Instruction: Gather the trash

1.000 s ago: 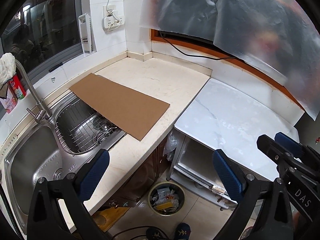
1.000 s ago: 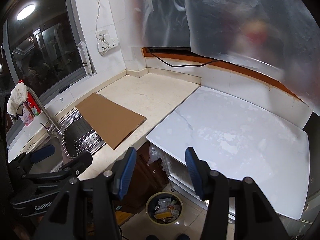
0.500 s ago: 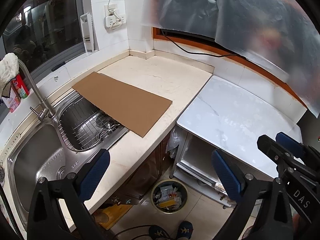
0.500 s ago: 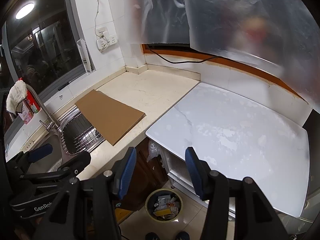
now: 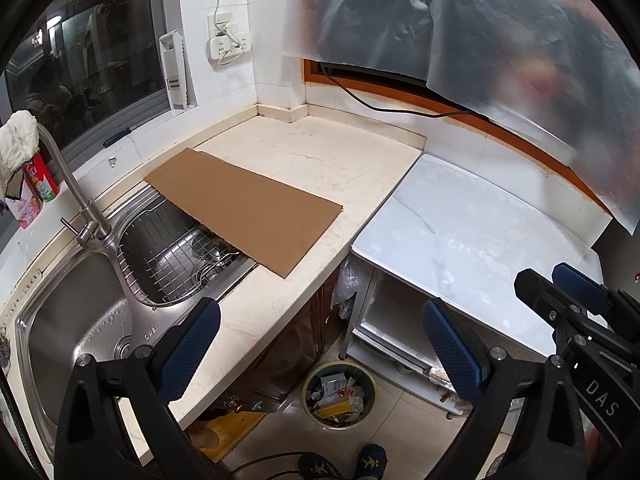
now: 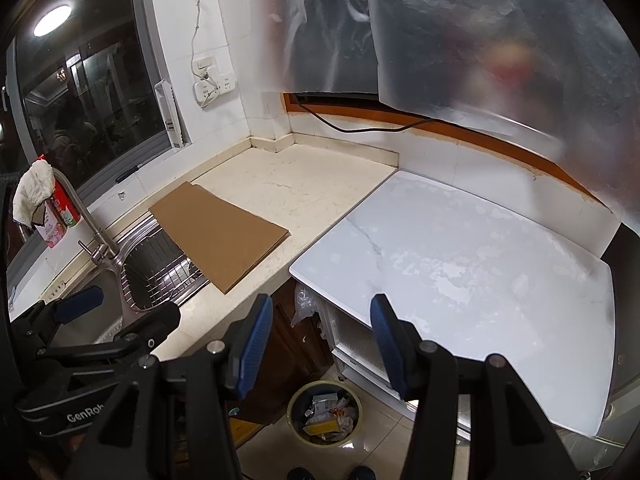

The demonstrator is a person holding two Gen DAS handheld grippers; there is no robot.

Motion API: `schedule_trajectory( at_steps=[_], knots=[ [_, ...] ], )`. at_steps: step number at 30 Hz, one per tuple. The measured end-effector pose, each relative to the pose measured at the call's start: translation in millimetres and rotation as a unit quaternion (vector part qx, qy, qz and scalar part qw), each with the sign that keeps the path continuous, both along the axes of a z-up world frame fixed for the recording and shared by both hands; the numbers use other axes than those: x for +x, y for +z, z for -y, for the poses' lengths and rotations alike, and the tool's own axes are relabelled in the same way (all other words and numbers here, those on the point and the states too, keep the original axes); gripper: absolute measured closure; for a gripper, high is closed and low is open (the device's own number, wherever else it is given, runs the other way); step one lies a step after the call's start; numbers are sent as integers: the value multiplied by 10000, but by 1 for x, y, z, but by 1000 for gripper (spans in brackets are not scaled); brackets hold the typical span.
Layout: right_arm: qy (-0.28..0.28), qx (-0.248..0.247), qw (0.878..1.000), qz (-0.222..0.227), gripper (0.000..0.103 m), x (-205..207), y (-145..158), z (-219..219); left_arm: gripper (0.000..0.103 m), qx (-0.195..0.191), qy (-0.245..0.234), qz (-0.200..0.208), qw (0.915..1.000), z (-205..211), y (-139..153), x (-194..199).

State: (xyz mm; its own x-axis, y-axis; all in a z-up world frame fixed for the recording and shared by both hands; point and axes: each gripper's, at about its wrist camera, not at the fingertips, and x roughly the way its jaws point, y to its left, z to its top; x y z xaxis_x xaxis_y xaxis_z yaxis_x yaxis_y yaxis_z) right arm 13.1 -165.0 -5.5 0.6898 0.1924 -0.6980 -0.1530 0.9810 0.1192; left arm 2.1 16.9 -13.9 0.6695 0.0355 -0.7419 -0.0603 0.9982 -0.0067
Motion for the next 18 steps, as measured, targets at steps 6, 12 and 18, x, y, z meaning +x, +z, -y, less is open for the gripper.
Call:
schedule_trajectory(
  at_steps=[6, 12, 18],
  knots=[
    [-19, 7, 10000, -4, 51, 1, -1, 2, 4, 10, -12, 3, 10000, 2, -1, 2],
    [-50, 17, 10000, -27, 51, 3, -2, 3, 4, 16, -11, 8, 10000, 5, -1, 2],
    [-106, 25, 9999, -65, 51, 6, -3, 2, 4, 50, -77, 21, 10000, 5, -2, 4]
  ],
)
